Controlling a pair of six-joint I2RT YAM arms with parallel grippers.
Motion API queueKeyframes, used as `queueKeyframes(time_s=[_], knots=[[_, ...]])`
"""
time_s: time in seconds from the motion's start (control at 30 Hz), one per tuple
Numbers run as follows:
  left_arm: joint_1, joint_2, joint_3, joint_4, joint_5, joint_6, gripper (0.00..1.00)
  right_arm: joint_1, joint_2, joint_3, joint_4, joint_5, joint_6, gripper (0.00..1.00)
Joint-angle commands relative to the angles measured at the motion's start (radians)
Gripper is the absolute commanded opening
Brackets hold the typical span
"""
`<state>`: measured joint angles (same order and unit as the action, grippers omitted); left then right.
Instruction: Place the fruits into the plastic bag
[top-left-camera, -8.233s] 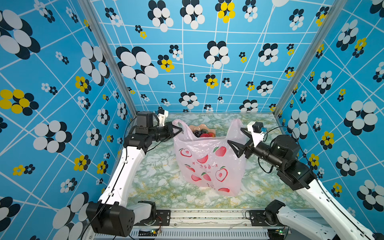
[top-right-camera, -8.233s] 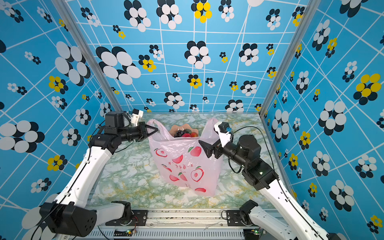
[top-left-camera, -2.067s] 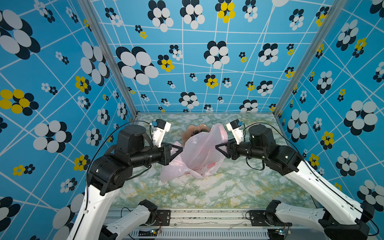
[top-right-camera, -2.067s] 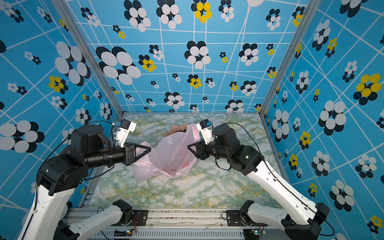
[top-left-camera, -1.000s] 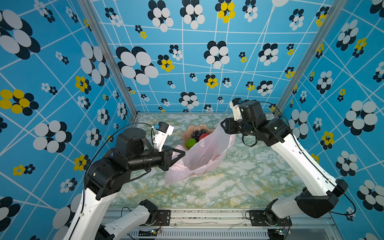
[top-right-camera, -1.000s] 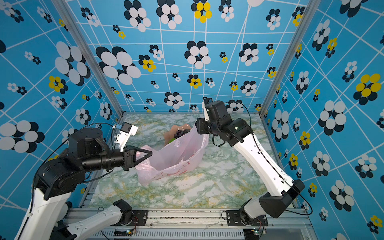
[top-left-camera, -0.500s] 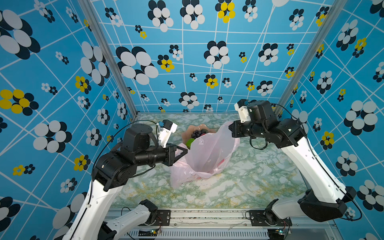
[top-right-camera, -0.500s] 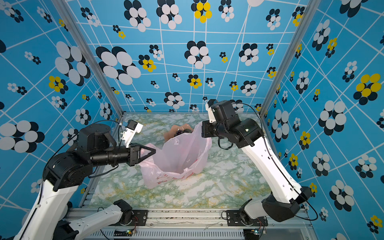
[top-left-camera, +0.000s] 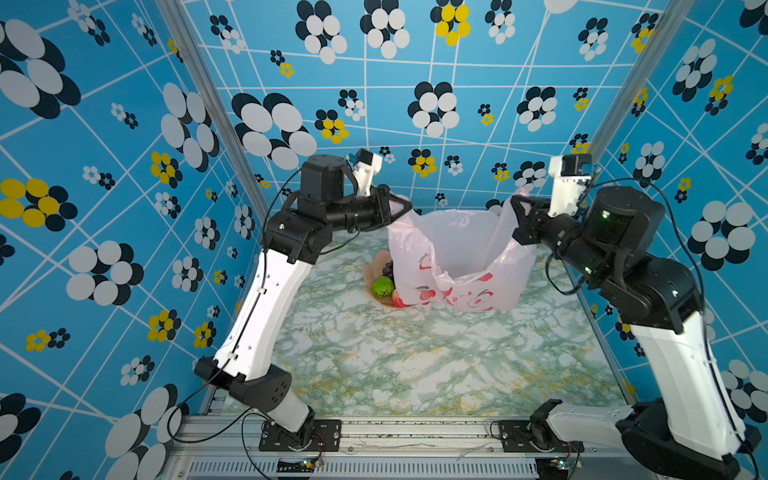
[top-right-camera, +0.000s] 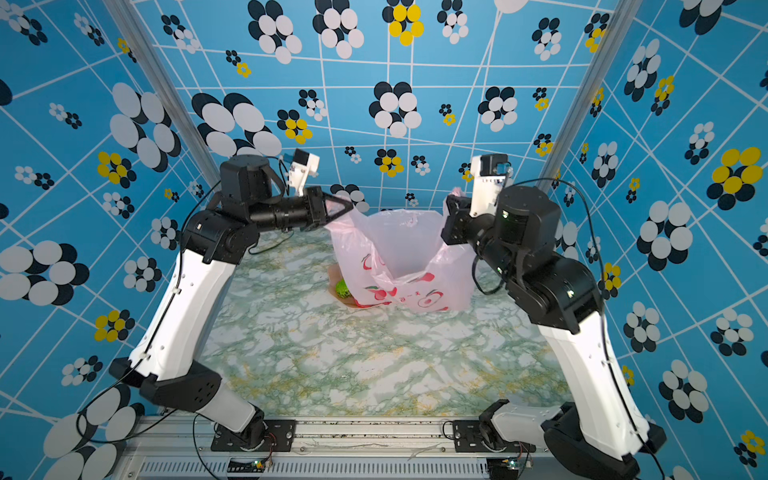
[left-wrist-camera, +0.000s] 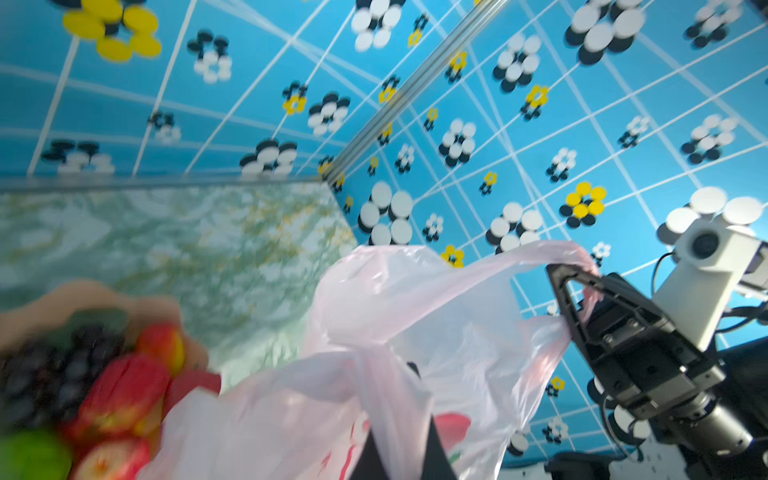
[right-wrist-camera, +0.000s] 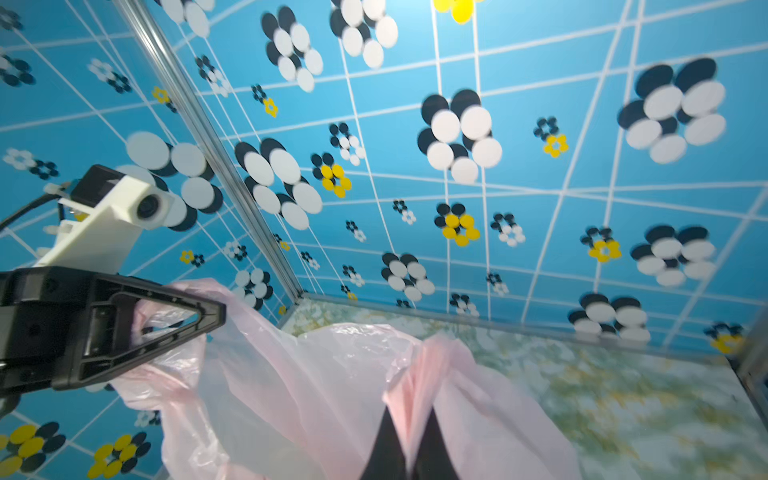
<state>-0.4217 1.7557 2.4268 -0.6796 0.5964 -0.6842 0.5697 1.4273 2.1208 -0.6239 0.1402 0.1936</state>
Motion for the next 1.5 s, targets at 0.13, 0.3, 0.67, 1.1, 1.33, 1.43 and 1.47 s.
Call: queueKeyframes(time_s=[0.13,0.3,0.67,1.1,1.33,1.43,1.47], knots=[[-0.062,-0.146,0.112,0.303,-0.085,0.286,0.0,-0.001,0.108,0.363,0.338,-0.494,0.041,0.0],[-0.207,-0.52,-0.483,0.314,-0.327,0.57,0.0,0.004,-0.094,-0.191,0.413,-0.483,0.072,0.0],[0.058,-0.89,-1.114,0.113,-0.622,0.33,0.0,0.006,0.054,-0.542,0.42,-0.455,0.276,0.0],[0.13,-1.026,-1.236,-0.164,-0.797,0.321,0.0,0.134,0.737,0.155,0.485,-0.698,0.479,0.0],[0.167,-1.066,-1.418,-0.177,-0.707,0.185,0.0,0.162,0.98,0.415,0.322,-0.747,0.474,0.0],[0.171,-1.094,-1.51,-0.133,-0.659,0.142,0.0,0.156,0.997,0.416,0.235,-0.747,0.413,0.0],[0.172,-1.106,-1.537,-0.109,-0.644,0.131,0.0,0.151,1.0,0.416,0.205,-0.743,0.396,0.0]])
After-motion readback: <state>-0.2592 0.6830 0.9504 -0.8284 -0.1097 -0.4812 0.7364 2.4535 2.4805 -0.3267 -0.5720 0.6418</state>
